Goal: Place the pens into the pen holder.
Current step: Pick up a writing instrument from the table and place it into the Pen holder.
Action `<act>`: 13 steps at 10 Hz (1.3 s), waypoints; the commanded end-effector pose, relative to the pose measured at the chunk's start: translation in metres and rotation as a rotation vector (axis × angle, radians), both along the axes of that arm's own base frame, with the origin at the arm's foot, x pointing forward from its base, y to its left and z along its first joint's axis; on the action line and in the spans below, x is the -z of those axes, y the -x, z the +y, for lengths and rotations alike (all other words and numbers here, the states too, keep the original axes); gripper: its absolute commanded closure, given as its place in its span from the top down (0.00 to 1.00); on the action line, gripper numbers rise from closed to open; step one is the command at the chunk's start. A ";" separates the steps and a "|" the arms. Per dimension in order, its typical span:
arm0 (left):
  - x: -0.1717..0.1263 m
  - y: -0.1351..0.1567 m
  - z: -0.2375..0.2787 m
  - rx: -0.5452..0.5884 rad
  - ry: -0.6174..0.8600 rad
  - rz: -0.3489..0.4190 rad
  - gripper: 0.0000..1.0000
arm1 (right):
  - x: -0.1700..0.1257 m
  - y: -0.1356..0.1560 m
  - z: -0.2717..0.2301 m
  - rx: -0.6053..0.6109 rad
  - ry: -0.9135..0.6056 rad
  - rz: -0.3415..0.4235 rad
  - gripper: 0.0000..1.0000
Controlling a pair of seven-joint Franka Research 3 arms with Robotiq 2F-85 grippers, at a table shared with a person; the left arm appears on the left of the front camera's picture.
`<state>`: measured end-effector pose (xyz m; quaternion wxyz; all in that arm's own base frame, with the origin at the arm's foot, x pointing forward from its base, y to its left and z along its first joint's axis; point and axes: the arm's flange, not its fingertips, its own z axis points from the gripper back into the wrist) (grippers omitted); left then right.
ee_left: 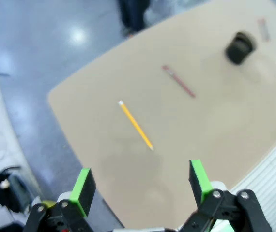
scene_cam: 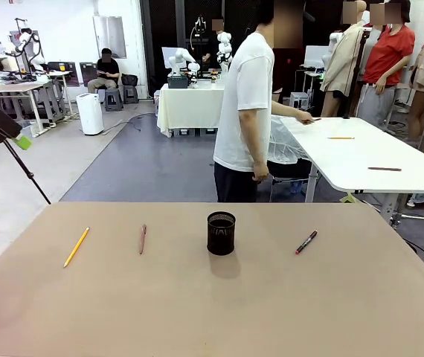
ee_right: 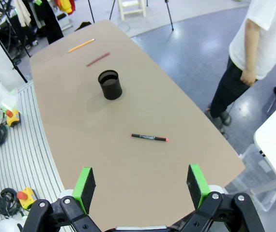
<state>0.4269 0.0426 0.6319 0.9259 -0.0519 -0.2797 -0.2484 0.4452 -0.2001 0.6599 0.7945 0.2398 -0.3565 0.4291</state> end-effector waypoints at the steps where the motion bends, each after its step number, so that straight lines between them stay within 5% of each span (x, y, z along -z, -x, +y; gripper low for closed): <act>1: 0.024 0.007 -0.020 -0.149 -0.150 0.082 1.00 | 0.000 0.003 0.002 -0.007 -0.003 -0.009 1.00; 3: 0.049 -0.001 -0.038 -0.179 -0.215 0.169 1.00 | 0.000 0.003 0.002 -0.007 -0.003 -0.009 1.00; 7: 0.086 -0.021 -0.060 -0.130 -0.117 0.278 1.00 | 0.000 0.003 0.002 -0.007 -0.003 -0.009 1.00; 13: 0.094 -0.017 -0.067 -0.118 -0.164 0.261 1.00 | 0.000 0.003 0.002 -0.007 -0.003 -0.009 1.00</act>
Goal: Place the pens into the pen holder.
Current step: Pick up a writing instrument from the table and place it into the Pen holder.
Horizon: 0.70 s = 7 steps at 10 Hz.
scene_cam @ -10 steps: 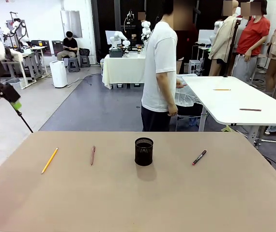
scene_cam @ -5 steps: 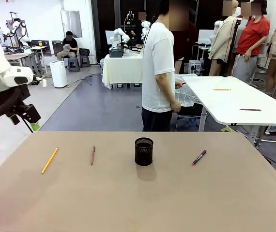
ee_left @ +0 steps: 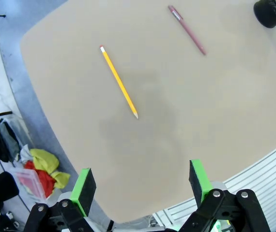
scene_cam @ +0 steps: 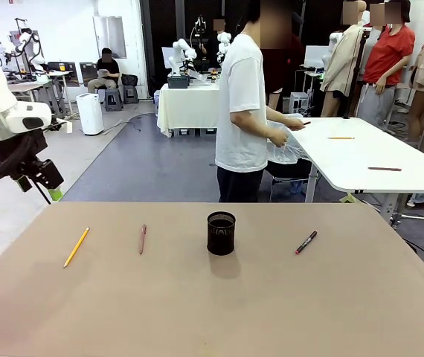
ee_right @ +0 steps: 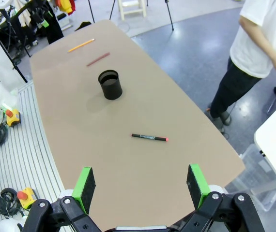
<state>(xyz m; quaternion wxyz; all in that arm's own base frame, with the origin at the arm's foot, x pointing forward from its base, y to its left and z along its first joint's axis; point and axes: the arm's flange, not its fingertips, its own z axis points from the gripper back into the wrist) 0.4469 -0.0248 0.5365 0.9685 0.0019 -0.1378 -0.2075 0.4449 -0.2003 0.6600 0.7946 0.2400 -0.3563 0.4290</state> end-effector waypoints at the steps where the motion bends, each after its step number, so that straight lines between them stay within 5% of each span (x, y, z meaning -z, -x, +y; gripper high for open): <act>1: 0.000 0.000 0.000 0.000 0.000 0.000 1.00 | 0.000 0.002 0.003 -0.007 -0.003 -0.010 1.00; 7: 0.089 -0.082 -0.009 -0.170 -0.032 0.066 1.00 | 0.000 0.002 0.003 -0.007 -0.003 -0.010 1.00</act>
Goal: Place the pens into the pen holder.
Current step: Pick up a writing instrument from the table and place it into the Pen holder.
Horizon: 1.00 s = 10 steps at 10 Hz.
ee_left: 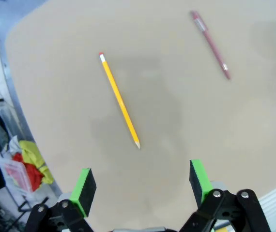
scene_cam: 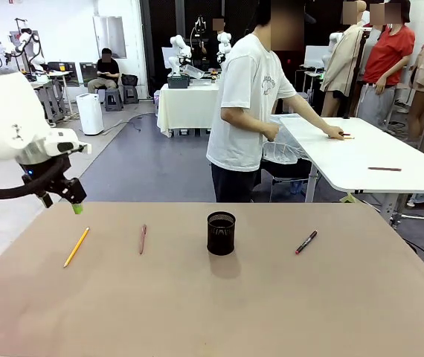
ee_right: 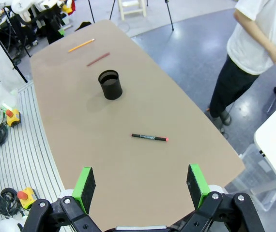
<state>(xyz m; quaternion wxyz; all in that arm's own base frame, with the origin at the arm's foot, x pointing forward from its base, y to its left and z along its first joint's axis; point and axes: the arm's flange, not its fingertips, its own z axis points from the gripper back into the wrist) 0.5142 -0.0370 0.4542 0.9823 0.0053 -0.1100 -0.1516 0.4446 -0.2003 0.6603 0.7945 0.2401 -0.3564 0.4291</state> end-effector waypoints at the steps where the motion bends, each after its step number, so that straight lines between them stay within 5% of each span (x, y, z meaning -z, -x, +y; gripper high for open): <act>1: 0.028 -0.025 0.005 -0.075 -0.039 0.046 1.00 | 0.000 0.002 0.003 -0.006 -0.003 -0.009 1.00; 3: 0.073 -0.047 0.015 -0.055 -0.027 0.133 1.00 | 0.000 0.002 0.003 -0.006 -0.003 -0.009 1.00; 7: 0.126 -0.075 0.024 -0.044 -0.023 0.085 1.00 | 0.000 0.002 0.003 -0.006 -0.003 -0.009 1.00; 10: 0.131 -0.089 0.020 -0.074 -0.028 0.040 1.00 | 0.000 0.002 0.003 -0.006 -0.003 -0.009 1.00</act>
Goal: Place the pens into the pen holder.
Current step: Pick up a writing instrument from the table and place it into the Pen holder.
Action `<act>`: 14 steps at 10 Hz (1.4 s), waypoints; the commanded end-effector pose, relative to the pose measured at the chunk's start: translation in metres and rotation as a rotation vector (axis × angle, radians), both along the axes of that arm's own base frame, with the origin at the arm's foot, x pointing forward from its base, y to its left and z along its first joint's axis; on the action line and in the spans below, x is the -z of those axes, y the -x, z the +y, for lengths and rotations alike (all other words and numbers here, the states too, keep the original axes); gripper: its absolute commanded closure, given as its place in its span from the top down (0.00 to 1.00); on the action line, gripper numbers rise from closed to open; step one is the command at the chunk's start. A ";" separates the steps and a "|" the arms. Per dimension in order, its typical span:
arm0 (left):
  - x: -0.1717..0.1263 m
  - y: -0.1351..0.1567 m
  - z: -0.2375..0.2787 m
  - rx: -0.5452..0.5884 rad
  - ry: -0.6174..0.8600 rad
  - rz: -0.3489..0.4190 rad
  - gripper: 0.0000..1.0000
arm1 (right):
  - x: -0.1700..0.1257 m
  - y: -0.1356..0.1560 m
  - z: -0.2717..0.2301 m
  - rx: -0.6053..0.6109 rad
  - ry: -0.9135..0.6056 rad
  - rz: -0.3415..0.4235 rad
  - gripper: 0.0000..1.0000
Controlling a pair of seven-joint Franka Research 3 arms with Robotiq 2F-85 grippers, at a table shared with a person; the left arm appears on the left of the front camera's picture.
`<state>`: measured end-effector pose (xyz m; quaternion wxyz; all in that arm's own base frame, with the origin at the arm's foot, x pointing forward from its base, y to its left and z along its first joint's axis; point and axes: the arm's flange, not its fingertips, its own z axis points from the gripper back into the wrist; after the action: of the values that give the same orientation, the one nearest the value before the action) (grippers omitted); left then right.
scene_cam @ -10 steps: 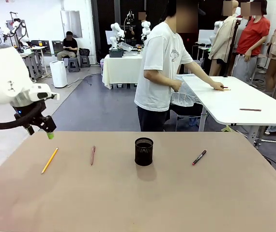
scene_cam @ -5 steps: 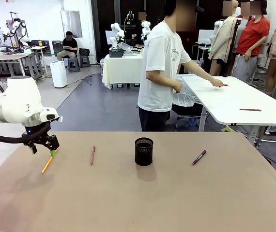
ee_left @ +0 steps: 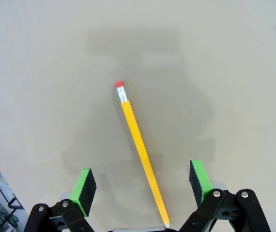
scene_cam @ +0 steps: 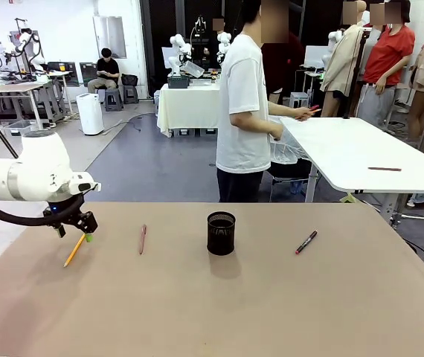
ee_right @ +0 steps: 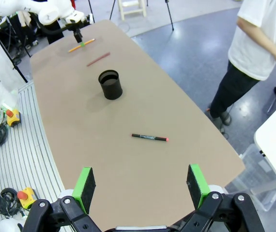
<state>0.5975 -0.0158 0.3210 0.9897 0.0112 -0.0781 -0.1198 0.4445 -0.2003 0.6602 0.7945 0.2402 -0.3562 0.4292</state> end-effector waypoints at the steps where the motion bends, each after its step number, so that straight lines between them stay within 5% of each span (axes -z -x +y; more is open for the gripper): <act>1: 0.000 -0.011 -0.003 -0.018 -0.018 -0.023 1.00 | 0.000 0.002 0.003 -0.006 -0.003 -0.010 1.00; 4: -0.003 -0.022 -0.011 -0.107 -0.021 -0.028 1.00 | 0.000 0.002 0.003 -0.006 -0.003 -0.010 1.00; 14: 0.003 -0.022 -0.005 -0.061 -0.004 -0.054 1.00 | 0.000 0.002 0.003 -0.006 -0.003 -0.010 1.00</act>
<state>0.6161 -0.0236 0.3209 0.9917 0.0144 -0.0939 -0.0867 0.4445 -0.2003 0.6602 0.7945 0.2402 -0.3562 0.4292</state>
